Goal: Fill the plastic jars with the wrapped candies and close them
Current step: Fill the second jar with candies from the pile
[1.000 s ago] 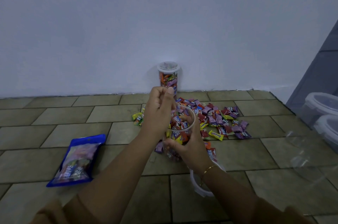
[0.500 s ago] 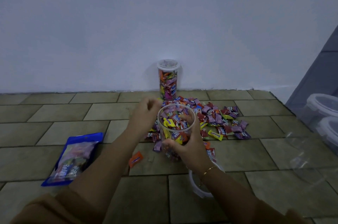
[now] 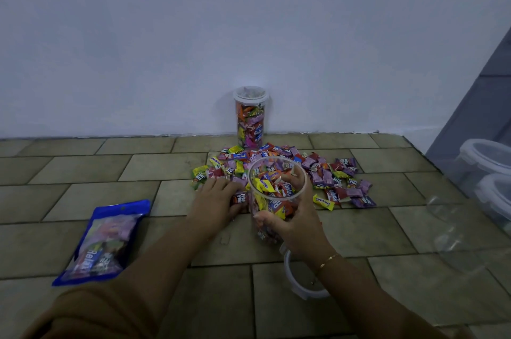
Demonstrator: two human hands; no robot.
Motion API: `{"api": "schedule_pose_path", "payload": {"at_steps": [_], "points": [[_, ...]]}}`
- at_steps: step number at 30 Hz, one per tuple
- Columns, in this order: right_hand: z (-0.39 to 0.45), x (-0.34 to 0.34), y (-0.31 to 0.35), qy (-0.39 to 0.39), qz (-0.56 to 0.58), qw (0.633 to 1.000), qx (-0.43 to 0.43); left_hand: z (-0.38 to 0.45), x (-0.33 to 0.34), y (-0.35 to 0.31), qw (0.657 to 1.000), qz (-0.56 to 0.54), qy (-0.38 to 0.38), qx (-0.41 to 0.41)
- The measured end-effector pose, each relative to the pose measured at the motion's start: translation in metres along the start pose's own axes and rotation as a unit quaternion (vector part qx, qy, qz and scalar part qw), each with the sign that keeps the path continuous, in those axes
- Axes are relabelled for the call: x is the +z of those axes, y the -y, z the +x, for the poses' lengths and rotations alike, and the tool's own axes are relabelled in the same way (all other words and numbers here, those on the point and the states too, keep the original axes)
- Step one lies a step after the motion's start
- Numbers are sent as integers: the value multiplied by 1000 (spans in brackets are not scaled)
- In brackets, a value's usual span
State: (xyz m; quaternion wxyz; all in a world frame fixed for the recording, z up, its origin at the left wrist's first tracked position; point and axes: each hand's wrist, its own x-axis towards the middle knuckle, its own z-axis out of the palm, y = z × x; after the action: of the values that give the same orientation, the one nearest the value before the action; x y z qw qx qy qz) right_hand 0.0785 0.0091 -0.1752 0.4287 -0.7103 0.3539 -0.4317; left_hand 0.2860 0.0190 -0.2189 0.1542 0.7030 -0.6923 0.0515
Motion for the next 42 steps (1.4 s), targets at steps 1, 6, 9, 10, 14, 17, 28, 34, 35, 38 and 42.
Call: {"api": "schedule_pose_path", "payload": {"at_steps": [1, 6, 9, 10, 14, 17, 28, 34, 35, 38, 42], "points": [[0, 0, 0, -1, -4, 1000, -1, -1, 0, 0, 1000, -6, -12, -3], [-1, 0, -1, -4, -15, 1000, -8, -3, -8, 3, 990, -118, -9, -82], [-1, 0, -1, -2, -20, 1000, -8, 0, -13, 5, 965, -212, -40, -149], [-2, 0, -1, -1, -21, 1000, -5, 1, -18, 3, 949, -249, -55, -184], [-2, 1, 0, -7, -16, 1000, -4, 12, -38, -4, 832, -432, -115, -328], [-3, 2, 0, -11, -3, 1000, 0, 23, -57, -12, 740, -561, -155, -337], [-4, 3, 4, -4, 1, 1000, -4, 47, -137, -98, 751, -617, -208, -111], [-3, 4, 2, -14, 4, 1000, -10, 42, -124, -107, 798, -564, -182, -107], [-3, 4, 2, -15, 3, 1000, -9, 41, -125, -107, 796, -568, -179, -108], [-3, 5, 1, -13, 10, 1000, -3, 37, -125, -107, 803, -563, -166, -104], [-3, 5, 1, -11, 13, 1000, -6, 33, -112, -101, 830, -529, -130, -118]]}}
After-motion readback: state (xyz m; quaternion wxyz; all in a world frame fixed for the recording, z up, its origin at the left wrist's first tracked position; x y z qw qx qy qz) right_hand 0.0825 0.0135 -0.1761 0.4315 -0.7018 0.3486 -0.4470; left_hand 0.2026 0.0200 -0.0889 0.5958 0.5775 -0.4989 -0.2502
